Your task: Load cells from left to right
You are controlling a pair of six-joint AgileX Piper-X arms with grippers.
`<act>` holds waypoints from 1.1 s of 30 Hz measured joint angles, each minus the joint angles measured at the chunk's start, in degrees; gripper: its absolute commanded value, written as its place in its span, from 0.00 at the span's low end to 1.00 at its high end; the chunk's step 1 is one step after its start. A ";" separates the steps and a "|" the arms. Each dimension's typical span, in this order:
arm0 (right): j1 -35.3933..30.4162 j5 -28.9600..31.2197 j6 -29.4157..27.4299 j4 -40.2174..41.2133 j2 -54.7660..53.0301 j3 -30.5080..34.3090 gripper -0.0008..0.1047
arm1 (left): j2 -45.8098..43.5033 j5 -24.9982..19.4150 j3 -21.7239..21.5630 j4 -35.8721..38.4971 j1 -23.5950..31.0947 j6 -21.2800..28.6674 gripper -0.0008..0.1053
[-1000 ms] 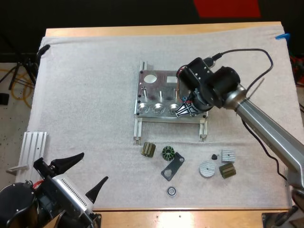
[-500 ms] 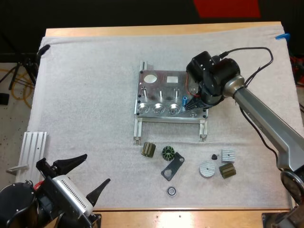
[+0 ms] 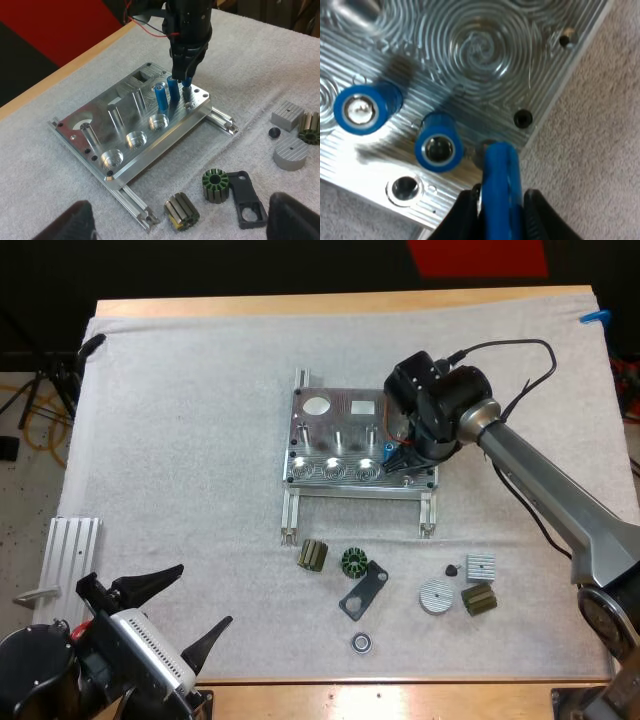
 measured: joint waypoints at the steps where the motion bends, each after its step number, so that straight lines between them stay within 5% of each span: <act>1: 0.00 -0.37 0.00 -0.02 0.11 0.00 0.01 | 0.00 0.00 0.00 0.00 0.00 0.00 0.66; 33: -0.11 -0.29 -0.23 -1.31 1.30 0.00 0.01 | 0.00 0.00 0.00 0.00 0.00 -2.46 0.66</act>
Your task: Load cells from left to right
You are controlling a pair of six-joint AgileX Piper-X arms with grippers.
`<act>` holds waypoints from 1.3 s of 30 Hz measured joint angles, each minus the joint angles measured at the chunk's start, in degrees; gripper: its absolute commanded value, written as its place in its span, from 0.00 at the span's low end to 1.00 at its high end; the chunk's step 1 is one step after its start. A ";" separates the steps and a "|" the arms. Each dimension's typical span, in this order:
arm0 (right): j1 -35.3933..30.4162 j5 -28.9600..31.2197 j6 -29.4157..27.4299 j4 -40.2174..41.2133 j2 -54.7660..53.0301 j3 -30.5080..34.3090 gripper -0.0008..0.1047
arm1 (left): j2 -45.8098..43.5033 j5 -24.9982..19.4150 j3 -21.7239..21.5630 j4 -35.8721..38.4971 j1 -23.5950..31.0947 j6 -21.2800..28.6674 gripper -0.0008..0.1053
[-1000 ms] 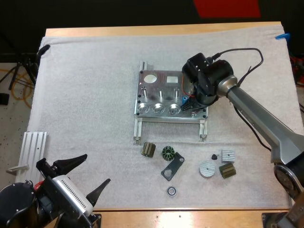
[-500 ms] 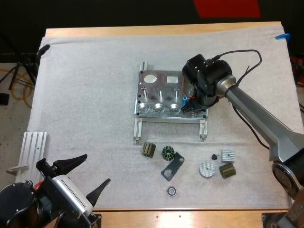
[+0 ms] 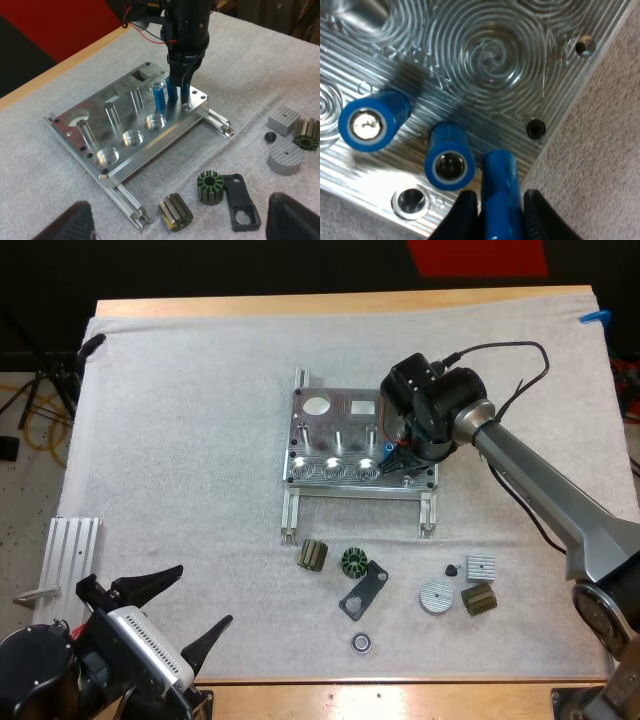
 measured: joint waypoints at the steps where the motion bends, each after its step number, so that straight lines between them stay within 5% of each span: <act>1: -0.04 0.23 0.00 -0.17 0.00 0.00 0.01 | 0.00 0.00 0.00 0.00 0.00 0.00 0.66; 39: -1.90 -0.47 12.71 0.65 0.87 -0.64 0.01 | 0.00 0.00 0.00 0.00 0.00 -0.22 0.66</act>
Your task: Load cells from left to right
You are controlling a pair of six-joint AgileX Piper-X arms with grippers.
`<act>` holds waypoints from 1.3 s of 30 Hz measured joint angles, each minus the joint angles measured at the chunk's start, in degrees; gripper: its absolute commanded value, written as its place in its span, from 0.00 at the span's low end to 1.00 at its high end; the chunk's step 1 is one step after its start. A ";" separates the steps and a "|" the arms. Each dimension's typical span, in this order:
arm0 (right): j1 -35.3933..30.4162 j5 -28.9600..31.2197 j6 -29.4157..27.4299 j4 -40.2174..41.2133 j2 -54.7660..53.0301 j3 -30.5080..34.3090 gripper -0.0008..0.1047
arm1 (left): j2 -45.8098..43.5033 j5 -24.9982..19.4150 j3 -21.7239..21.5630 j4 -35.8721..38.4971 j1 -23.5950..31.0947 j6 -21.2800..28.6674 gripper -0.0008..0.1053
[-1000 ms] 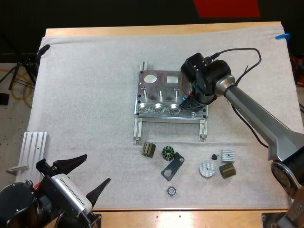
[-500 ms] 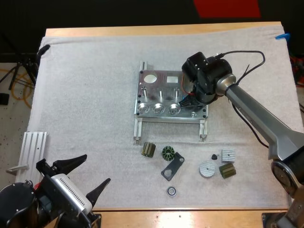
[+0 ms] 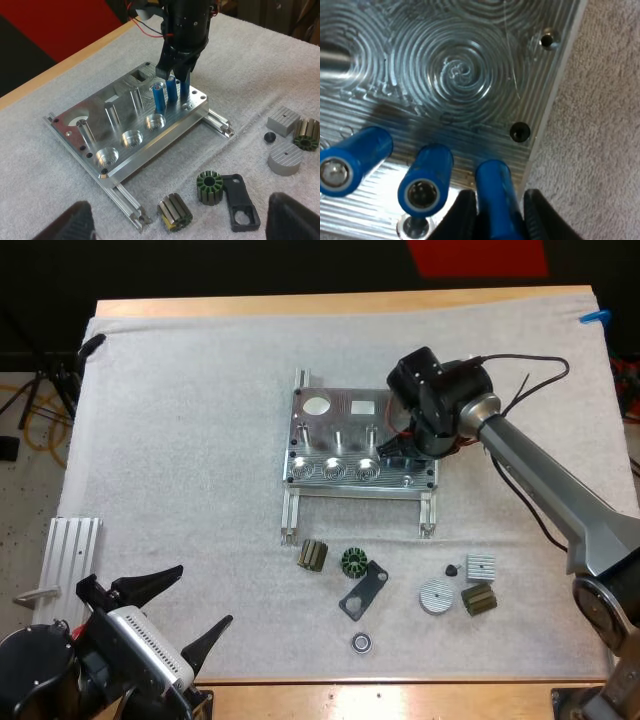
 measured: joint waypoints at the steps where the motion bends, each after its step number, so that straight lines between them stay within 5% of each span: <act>1: 0.00 -0.04 0.05 0.00 0.00 0.00 0.01 | 0.00 0.00 0.00 0.00 0.00 0.00 0.66; 5: 0.00 -0.02 0.09 0.00 0.00 0.00 0.04 | 0.00 0.00 0.00 0.00 0.00 0.00 0.66; 11: -0.16 1.38 0.09 0.00 0.19 0.00 0.38 | 0.00 0.00 0.00 0.00 0.00 0.00 0.66; 14: -0.62 2.33 -0.13 0.00 0.72 0.00 0.45 | 0.00 0.00 0.00 0.00 0.00 0.00 0.66; 26: -0.93 2.19 -2.55 -0.38 -0.86 0.14 0.45 | 0.00 0.00 0.00 0.00 0.00 0.00 0.66; 39: -1.45 -10.66 -2.51 -0.41 -2.26 0.14 0.45 | 0.00 0.00 0.00 0.00 0.00 0.00 0.66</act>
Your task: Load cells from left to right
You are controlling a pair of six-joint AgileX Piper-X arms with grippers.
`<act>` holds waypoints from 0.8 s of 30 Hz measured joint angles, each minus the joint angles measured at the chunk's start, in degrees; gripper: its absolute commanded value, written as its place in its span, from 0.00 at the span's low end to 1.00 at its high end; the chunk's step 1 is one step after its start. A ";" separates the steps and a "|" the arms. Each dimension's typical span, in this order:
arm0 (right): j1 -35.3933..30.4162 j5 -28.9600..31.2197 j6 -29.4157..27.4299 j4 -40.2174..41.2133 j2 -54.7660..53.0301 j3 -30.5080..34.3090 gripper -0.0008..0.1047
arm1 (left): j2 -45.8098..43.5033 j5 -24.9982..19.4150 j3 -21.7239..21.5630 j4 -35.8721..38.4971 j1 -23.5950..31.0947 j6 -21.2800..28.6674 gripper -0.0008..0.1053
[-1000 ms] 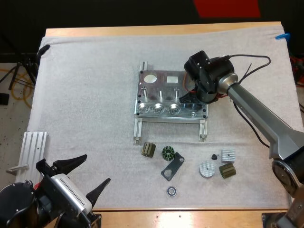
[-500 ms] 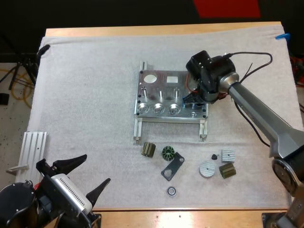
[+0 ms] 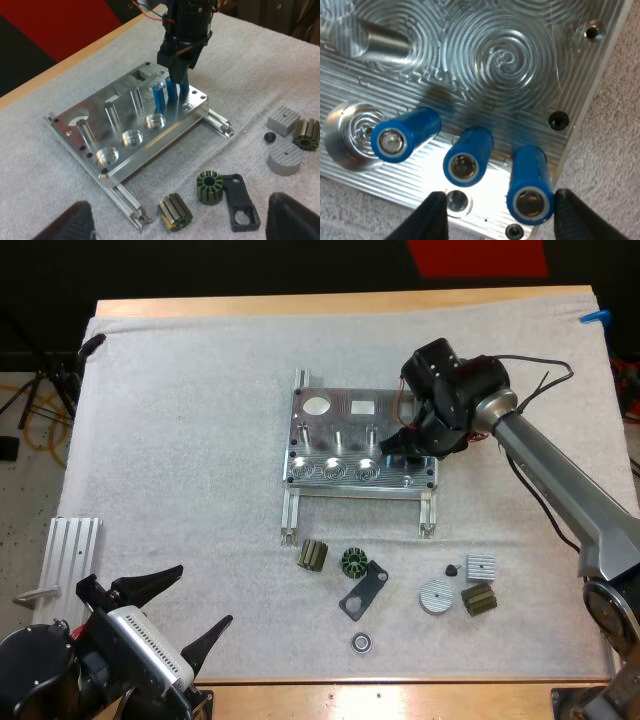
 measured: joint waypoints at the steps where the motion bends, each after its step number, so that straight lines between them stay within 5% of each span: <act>1: 0.00 0.00 0.06 -0.06 0.00 0.00 0.45 | 0.00 0.00 0.00 0.00 0.00 0.00 0.66; 17: 0.00 1.51 -2.24 -0.80 -4.39 0.00 0.45 | 0.00 -0.15 0.00 -0.68 0.00 0.00 0.66; 24: 0.00 1.48 -6.59 -4.87 -9.80 0.00 0.45 | 4.92 -7.09 0.00 -3.76 0.00 0.00 0.66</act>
